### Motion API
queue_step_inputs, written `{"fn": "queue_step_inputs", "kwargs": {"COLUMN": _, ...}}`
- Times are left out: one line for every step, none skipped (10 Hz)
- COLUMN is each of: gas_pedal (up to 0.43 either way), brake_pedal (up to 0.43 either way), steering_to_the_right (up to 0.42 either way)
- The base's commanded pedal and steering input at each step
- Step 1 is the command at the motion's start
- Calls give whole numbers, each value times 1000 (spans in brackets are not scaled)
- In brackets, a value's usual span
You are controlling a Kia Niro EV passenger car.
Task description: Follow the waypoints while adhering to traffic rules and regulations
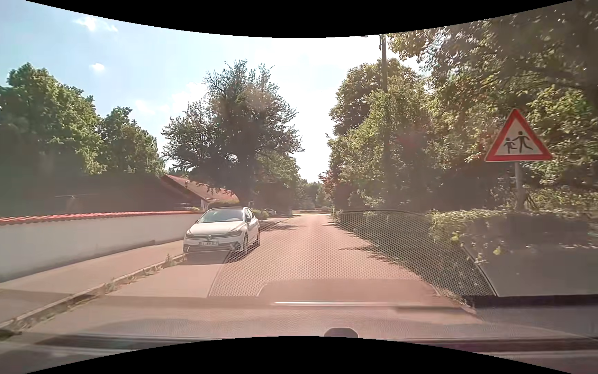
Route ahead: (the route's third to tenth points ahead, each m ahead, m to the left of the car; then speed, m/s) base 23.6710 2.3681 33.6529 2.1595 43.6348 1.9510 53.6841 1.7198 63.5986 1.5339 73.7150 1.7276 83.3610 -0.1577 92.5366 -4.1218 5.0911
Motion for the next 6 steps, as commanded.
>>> {"fn": "queue_step_inputs", "kwargs": {"gas_pedal": 130, "brake_pedal": 0, "steering_to_the_right": -5}}
{"fn": "queue_step_inputs", "kwargs": {"gas_pedal": 130, "brake_pedal": 0, "steering_to_the_right": -5}}
{"fn": "queue_step_inputs", "kwargs": {"gas_pedal": 130, "brake_pedal": 0, "steering_to_the_right": -5}}
{"fn": "queue_step_inputs", "kwargs": {"gas_pedal": 130, "brake_pedal": 0, "steering_to_the_right": -5}}
{"fn": "queue_step_inputs", "kwargs": {"gas_pedal": 110, "brake_pedal": 0, "steering_to_the_right": -5}}
{"fn": "queue_step_inputs", "kwargs": {"gas_pedal": 98, "brake_pedal": 0, "steering_to_the_right": -5}}
